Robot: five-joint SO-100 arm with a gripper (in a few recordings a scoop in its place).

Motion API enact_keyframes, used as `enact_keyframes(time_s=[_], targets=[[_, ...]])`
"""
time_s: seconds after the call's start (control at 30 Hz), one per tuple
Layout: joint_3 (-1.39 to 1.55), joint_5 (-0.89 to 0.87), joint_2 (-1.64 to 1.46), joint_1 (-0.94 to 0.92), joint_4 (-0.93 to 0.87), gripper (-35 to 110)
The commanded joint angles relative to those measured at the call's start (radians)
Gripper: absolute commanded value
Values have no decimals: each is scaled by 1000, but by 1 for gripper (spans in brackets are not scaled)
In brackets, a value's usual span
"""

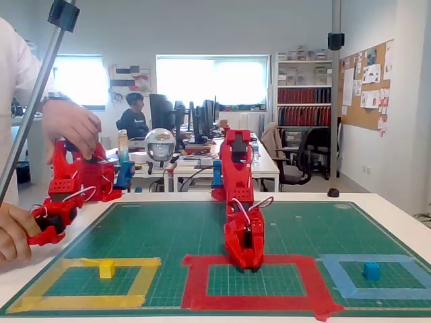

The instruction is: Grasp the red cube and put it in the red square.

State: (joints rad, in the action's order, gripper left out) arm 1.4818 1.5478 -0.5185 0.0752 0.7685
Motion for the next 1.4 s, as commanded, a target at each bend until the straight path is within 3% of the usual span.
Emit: enact_keyframes(time_s=[0.0,0.73,0.87,1.37], targets=[[-2,6,-106,14,-64,-1],[21,-2,-163,9,-127,0],[21,-3,-163,6,-126,9],[29,-3,-178,2,-121,12]])
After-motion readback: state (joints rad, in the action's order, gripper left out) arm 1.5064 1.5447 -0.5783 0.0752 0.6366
